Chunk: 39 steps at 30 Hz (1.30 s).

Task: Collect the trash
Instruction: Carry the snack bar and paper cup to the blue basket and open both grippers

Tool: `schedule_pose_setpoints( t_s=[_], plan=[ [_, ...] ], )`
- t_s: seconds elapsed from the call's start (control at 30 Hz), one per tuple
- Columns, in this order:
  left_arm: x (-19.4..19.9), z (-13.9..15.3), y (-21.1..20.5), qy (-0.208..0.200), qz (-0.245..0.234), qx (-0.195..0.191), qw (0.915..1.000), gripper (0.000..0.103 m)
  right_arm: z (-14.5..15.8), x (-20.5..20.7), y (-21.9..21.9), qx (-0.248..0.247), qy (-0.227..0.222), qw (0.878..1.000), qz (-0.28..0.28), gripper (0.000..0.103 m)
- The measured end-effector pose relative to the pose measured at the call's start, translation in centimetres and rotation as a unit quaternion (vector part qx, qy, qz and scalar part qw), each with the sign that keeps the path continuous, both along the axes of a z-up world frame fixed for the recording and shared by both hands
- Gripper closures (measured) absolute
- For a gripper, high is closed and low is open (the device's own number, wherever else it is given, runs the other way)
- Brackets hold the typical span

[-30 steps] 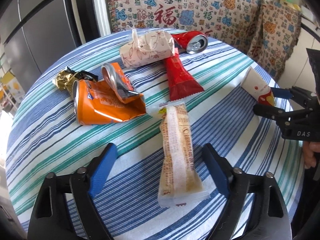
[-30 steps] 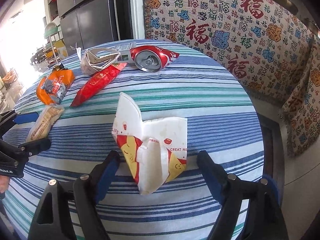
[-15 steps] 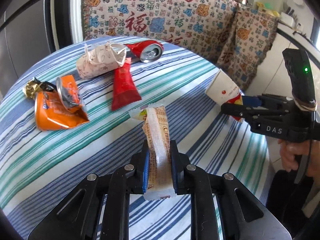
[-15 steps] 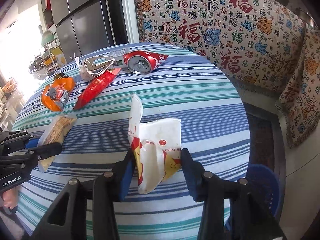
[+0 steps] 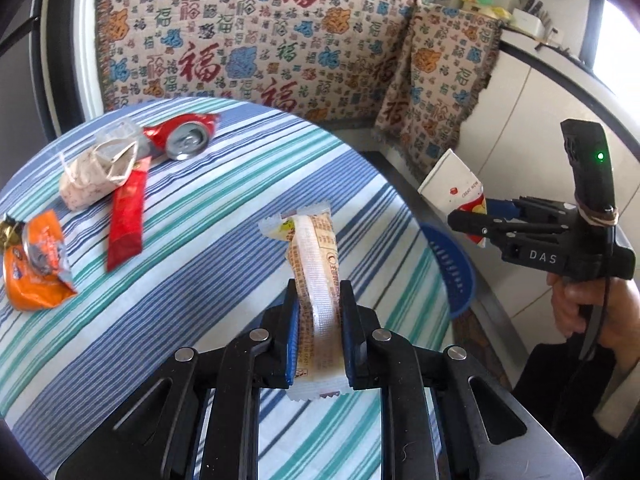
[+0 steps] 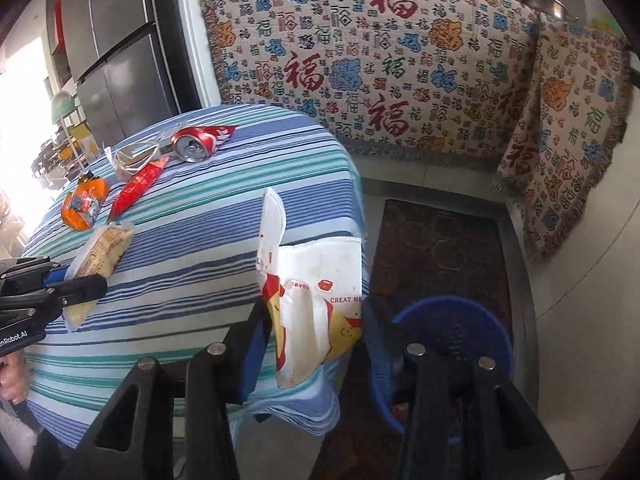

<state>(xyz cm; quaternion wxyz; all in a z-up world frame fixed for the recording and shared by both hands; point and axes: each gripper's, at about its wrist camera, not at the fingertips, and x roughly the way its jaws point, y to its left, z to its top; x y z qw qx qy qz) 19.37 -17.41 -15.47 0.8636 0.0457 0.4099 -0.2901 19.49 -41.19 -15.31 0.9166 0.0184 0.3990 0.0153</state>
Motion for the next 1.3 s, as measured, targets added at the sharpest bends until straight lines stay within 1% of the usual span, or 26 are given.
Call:
schedule_pose_setpoints(
  t_s=[0.13,0.3,0.43,0.53,0.67,0.83,1.0,1.13,1.2,1.27,1.3],
  plan=[
    [-0.5,1.3,-4.0,0.004,-0.033,-0.02,0.9993,0.087,0.2,-1.4,-3.6,0.006,0.001,0.999,-0.034,0.057],
    [-0.8,1.6,-9.9,0.017,-0.067,-0.036,0.9969,0.087,0.4,-2.9,-7.4,0.006,-0.001,0.997,-0.07,0.057],
    [-0.9,1.1,-14.7,0.026,-0.089,-0.041,0.9948,0.087,0.1,-3.7,-10.1,-0.009,-0.001,0.995,-0.098,0.057],
    [-0.4,0.5,-18.0,0.031,-0.101,-0.04,0.9936,0.087,-0.3,-4.0,-12.1,-0.009,0.003,0.993,-0.12,0.057],
    [0.9,-0.9,-21.3,0.046,-0.108,-0.041,0.9923,0.087,-0.7,-4.2,-14.4,-0.006,0.007,0.99,-0.138,0.057],
    [2.2,-3.0,-24.3,0.061,-0.113,-0.028,0.9913,0.087,-1.3,-3.9,-16.9,-0.004,0.01,0.988,-0.154,0.056],
    [3.0,-4.6,-25.8,0.07,-0.114,-0.022,0.9907,0.086,-1.7,-3.3,-18.2,-0.008,0.014,0.988,-0.152,0.055],
    [3.6,-5.6,-26.8,0.069,-0.118,-0.014,0.9905,0.086,-2.2,-2.9,-19.0,-0.012,0.016,0.988,-0.153,0.054],
    [4.1,-6.1,-27.2,0.069,-0.118,-0.011,0.9905,0.086,-2.4,-2.8,-19.2,-0.016,0.016,0.987,-0.156,0.052],
    [4.6,-6.5,-27.6,0.071,-0.115,-0.01,0.9908,0.083,-2.5,-2.7,-19.3,-0.02,0.013,0.987,-0.16,0.051],
    [4.8,-6.6,-27.7,0.074,-0.114,-0.01,0.9907,0.08,-2.6,-2.7,-19.4,-0.019,0.014,0.987,-0.16,0.05]
  ],
)
